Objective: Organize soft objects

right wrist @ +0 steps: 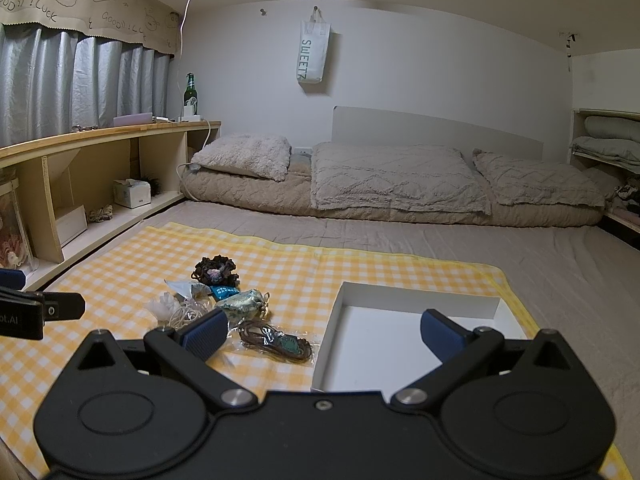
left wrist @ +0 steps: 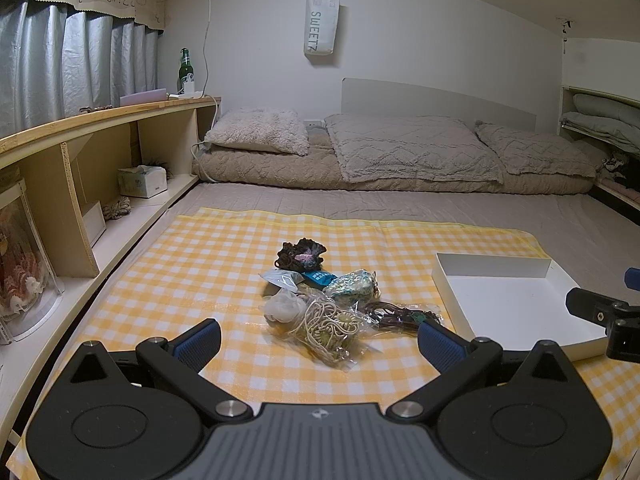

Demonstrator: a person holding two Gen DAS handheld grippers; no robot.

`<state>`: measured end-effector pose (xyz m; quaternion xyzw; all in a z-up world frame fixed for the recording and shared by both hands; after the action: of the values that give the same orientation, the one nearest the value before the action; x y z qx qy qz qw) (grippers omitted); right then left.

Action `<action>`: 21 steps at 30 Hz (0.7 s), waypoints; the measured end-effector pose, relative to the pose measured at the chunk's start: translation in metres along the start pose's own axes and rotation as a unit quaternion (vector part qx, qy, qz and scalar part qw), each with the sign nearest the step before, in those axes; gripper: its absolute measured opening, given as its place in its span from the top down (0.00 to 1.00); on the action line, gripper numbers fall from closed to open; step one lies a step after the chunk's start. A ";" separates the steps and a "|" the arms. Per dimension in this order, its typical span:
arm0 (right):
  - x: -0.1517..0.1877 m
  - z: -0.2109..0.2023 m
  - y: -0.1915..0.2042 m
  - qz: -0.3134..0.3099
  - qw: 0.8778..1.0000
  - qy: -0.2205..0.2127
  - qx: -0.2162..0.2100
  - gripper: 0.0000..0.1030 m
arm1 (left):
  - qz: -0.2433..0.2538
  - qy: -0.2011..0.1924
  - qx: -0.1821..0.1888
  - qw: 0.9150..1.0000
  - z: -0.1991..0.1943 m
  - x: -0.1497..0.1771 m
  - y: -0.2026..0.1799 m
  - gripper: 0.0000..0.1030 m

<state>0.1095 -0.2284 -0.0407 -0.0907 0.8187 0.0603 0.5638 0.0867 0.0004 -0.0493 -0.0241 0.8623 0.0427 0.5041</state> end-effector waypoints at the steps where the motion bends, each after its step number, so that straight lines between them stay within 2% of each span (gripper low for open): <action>1: 0.003 0.005 0.000 0.000 1.000 0.000 0.000 0.00 | 0.000 0.000 0.000 1.000 0.000 0.000 0.000 0.00; 17: 0.004 0.008 0.000 0.001 1.000 0.001 0.000 0.00 | 0.002 -0.001 0.000 1.000 0.000 0.000 0.000 0.00; 21: 0.003 0.006 0.001 0.000 1.000 -0.003 -0.002 0.00 | 0.005 -0.002 -0.004 1.000 0.003 -0.009 -0.010 0.00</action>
<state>0.1142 -0.2265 -0.0453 -0.0914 0.8171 0.0621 0.5657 0.0942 -0.0098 -0.0436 -0.0221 0.8610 0.0489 0.5057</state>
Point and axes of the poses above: each gripper's, at about its wrist camera, not at the fingertips, and z roughly the way its jaws point, y to its left, x to its underside, the point moved 10 cm from there along z, roughly the way its jaws point, and after that the axes turned 5 degrees about -x, right-handed, at the moved point
